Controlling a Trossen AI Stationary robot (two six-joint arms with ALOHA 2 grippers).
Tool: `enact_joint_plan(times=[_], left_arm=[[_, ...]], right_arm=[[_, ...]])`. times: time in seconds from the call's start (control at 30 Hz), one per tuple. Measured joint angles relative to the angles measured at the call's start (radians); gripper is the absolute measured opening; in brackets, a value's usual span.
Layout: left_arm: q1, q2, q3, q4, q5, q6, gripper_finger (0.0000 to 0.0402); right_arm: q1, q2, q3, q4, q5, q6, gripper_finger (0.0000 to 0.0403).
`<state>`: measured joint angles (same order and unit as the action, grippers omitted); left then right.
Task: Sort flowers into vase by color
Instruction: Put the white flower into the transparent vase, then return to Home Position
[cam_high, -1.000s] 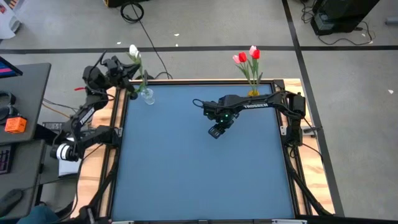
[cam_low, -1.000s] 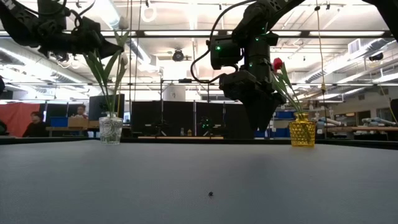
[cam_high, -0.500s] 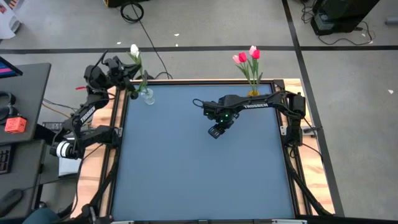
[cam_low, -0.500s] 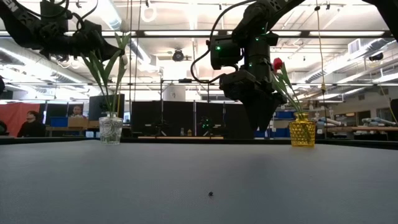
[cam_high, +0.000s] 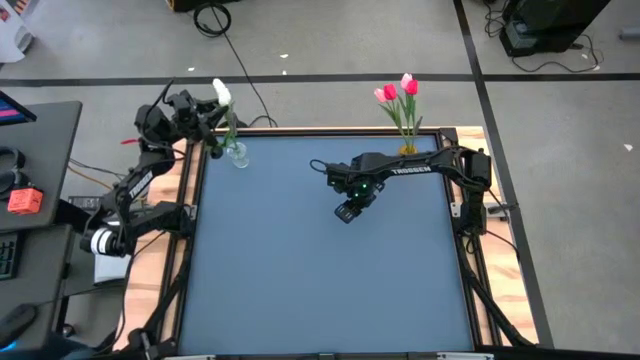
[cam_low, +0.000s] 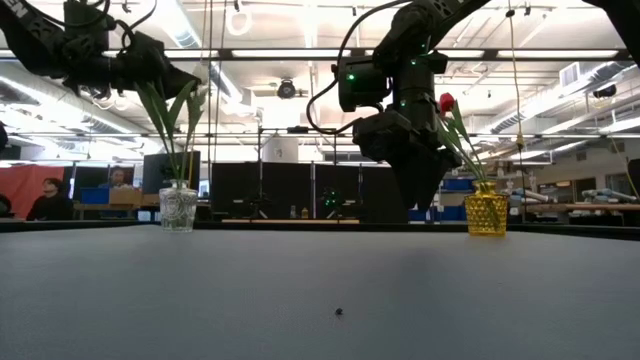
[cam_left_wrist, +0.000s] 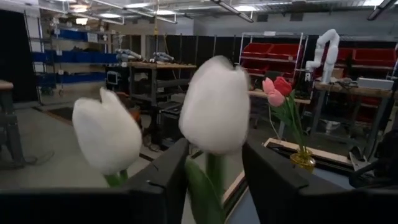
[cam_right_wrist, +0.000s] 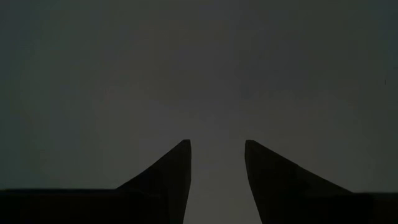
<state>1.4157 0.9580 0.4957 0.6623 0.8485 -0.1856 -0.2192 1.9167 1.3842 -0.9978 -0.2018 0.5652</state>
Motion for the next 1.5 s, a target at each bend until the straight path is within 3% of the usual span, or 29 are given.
enact_joint_plan(times=[0.4,0.7,0.87,1.13,1.37,1.5], left_arm=[[0.001,-0.05,0.073,-0.031,0.002,0.005,0.016],[0.001,-0.053,0.25,-0.625,-0.029,0.26,0.0174],[0.001,-0.056,0.363,-0.791,-0.054,0.325,0.0217],[-0.024,-0.055,0.599,-1.161,-0.193,0.432,0.0283],[-0.094,-0.055,0.758,-1.333,-0.233,0.439,0.0287],[-0.17,-0.056,0.866,-1.488,-0.296,0.509,0.0268]], right_arm=[[0.0,0.0,0.0,-0.005,-0.003,-0.005,0.0159],[0.0,0.0,0.0,-0.003,-0.009,-0.008,0.0159],[0.0,0.0,0.0,-0.002,-0.011,-0.011,0.0159],[0.0,0.0,0.0,0.038,-0.025,-0.011,0.0159],[0.0,-0.012,0.0,0.128,-0.026,-0.015,0.0159],[0.0,-0.074,0.0,0.199,-0.024,-0.033,0.0159]])
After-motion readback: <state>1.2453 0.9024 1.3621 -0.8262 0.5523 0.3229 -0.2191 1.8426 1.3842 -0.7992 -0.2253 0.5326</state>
